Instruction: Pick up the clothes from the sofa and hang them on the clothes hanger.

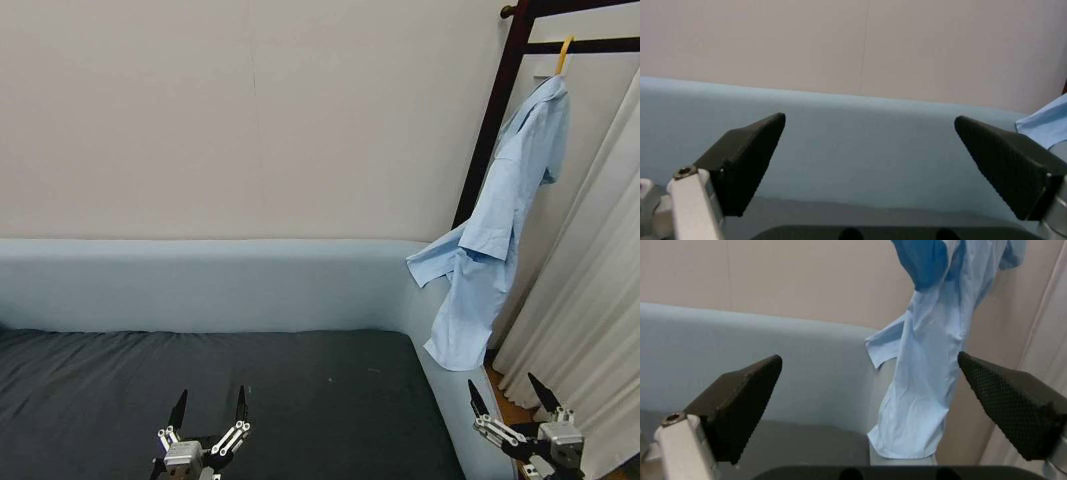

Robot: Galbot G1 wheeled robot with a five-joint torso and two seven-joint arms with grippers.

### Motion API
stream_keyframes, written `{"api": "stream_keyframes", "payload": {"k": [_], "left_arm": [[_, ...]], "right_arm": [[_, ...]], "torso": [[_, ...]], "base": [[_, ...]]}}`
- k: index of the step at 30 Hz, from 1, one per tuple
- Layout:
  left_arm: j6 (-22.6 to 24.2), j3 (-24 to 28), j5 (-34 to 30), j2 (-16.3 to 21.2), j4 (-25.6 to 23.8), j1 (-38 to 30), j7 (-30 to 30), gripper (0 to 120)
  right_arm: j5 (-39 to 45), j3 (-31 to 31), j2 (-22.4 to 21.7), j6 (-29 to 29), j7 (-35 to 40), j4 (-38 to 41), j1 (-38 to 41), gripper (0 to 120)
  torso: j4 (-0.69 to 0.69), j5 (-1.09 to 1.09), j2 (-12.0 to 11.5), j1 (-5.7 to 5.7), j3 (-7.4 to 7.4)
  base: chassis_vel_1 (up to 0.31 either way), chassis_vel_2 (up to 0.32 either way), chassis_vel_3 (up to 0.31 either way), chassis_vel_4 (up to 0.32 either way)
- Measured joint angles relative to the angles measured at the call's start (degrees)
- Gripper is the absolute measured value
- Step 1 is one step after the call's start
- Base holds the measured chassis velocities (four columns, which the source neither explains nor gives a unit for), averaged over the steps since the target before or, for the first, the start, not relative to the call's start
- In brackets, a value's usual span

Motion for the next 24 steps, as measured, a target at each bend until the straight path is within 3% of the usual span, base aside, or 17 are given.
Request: {"api": "stream_keyframes", "payload": {"k": [24], "left_arm": [[0.01,0.08,-0.09,0.03,0.03,-0.09,-0.06,100]], "right_arm": [[0.43,-0.2,-0.15,-0.22,0.34,-0.25,0.57,100]], "torso": [[0.0,0.01,-0.01,0.01,0.0]], "base": [[0.0,0.0,0.0,0.0]]}}
